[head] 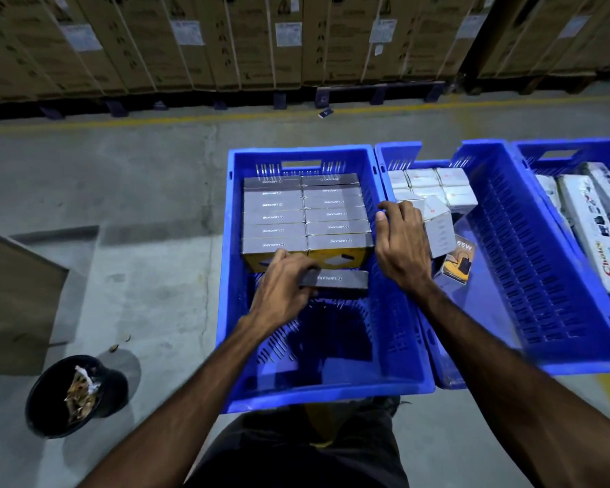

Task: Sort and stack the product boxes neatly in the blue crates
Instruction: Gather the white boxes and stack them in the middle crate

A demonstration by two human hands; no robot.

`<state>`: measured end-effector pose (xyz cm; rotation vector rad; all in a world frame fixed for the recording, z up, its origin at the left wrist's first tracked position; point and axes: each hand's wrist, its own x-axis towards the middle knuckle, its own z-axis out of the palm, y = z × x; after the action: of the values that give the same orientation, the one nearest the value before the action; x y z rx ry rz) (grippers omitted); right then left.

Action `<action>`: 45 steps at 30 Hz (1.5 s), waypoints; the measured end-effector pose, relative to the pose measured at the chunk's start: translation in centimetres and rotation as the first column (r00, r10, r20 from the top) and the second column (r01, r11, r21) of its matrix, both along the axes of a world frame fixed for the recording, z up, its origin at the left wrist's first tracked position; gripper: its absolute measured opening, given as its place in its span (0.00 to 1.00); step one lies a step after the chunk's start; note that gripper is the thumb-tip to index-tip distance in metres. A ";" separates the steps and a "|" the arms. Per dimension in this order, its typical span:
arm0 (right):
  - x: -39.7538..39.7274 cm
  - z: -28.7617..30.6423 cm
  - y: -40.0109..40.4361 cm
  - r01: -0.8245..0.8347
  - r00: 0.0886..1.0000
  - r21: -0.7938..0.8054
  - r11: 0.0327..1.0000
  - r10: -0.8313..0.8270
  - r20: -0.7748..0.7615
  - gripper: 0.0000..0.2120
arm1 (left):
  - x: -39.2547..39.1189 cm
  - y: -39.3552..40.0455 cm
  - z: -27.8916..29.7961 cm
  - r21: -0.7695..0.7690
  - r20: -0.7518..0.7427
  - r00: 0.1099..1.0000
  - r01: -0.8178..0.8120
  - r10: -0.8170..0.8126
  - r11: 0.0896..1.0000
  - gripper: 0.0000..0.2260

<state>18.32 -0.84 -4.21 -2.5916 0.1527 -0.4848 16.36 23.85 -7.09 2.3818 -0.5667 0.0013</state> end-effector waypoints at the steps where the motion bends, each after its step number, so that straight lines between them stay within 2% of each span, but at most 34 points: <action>1: 0.0 0.0 0.0 -0.003 1.000 0.004 1.000 0.003 0.004 0.17 | 0.5 -0.4 0.1 0.019 0.018 1.000 0.007 -0.007 1.000 0.19; 6: -0.1 0.1 0.0 0.005 1.000 0.005 1.000 -0.005 0.002 0.16 | 3.0 -2.8 -0.4 0.075 0.130 0.987 0.080 -0.089 0.994 0.17; 12: -0.2 0.3 0.0 0.005 1.000 -0.005 1.000 -0.005 -0.002 0.16 | 5.0 -4.4 -0.2 0.293 0.189 0.976 0.049 -0.108 0.955 0.19; 15: -0.1 0.3 0.0 0.003 1.000 -0.006 1.000 -0.003 -0.006 0.17 | 5.0 -4.5 -0.4 0.345 0.224 0.967 0.040 -0.124 0.938 0.18; 19: -0.1 0.1 0.0 0.001 1.000 -0.008 1.000 -0.001 -0.008 0.17 | 4.6 -4.9 -1.5 0.394 0.194 0.975 0.025 -0.110 0.919 0.17; 28: -0.1 0.0 0.0 0.001 1.000 -0.029 1.000 -0.001 0.009 0.16 | 3.8 -6.3 -2.0 0.450 0.172 0.981 0.003 -0.090 0.893 0.25; 33: 0.0 0.0 -0.1 0.009 1.000 -0.027 1.000 -0.009 0.019 0.16 | 2.7 -6.2 -1.7 0.329 0.148 0.989 -0.047 -0.002 0.943 0.30; 40: 0.0 -0.1 -0.3 -0.012 0.998 0.077 0.997 0.007 0.059 0.14 | -0.8 -6.2 -1.1 -0.002 0.117 0.986 -0.120 0.120 0.993 0.18; 45: -0.3 -0.6 -0.9 -0.047 0.996 0.204 0.978 0.032 0.078 0.11 | -3.9 -8.0 -0.3 -0.186 -0.026 0.989 -0.146 0.143 0.972 0.13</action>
<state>18.06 -1.75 -4.78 -2.3666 0.1189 -0.5221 12.50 15.87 -7.44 2.2318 -0.3687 0.1001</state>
